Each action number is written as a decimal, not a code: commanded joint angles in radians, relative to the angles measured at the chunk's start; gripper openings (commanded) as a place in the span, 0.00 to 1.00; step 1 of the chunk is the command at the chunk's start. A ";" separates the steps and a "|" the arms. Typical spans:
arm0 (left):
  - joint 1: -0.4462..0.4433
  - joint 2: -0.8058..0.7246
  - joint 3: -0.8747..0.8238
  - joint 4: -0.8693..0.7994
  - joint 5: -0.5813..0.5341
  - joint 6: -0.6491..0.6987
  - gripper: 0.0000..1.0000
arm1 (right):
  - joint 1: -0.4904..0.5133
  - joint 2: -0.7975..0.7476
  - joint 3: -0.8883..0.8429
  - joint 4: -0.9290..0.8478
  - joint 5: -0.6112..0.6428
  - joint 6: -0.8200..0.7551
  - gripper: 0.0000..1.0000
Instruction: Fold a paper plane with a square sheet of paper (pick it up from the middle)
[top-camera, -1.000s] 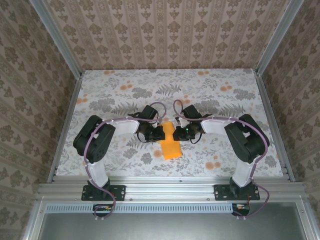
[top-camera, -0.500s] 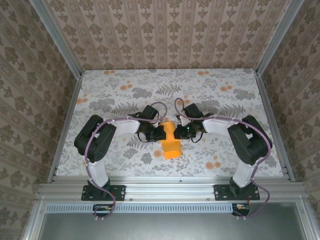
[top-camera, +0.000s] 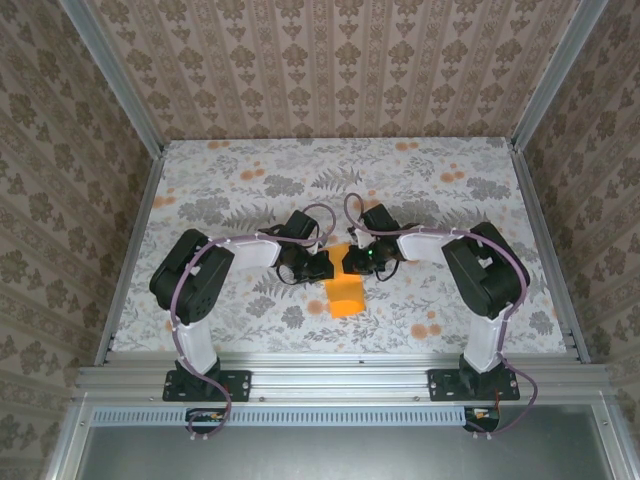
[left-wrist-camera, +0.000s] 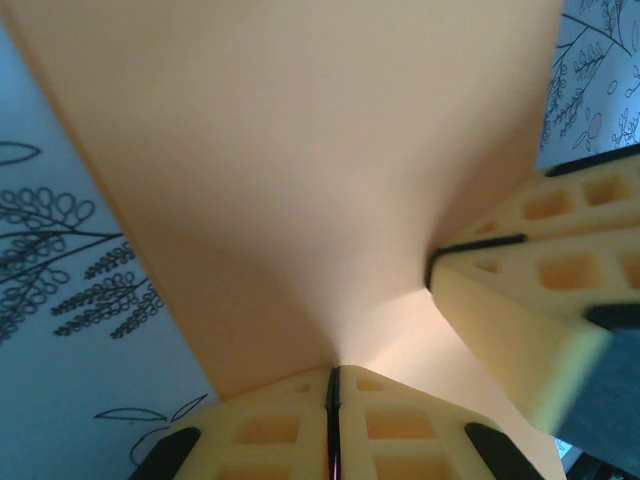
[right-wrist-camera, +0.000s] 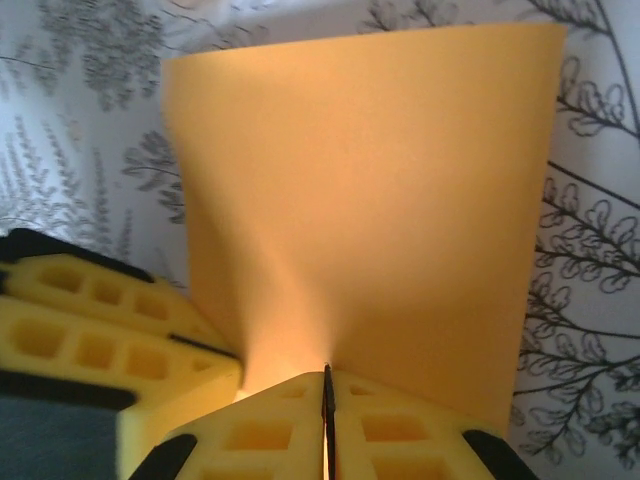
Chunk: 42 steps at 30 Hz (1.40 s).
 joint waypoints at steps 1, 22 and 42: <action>-0.015 0.073 -0.060 -0.092 -0.111 0.034 0.10 | -0.012 0.021 0.022 -0.021 0.059 -0.022 0.12; -0.014 0.078 -0.071 -0.084 -0.108 0.039 0.09 | -0.053 -0.089 -0.011 0.057 -0.014 0.029 0.13; -0.013 0.053 -0.096 -0.094 -0.110 0.048 0.09 | -0.117 0.071 0.021 0.085 0.025 -0.006 0.12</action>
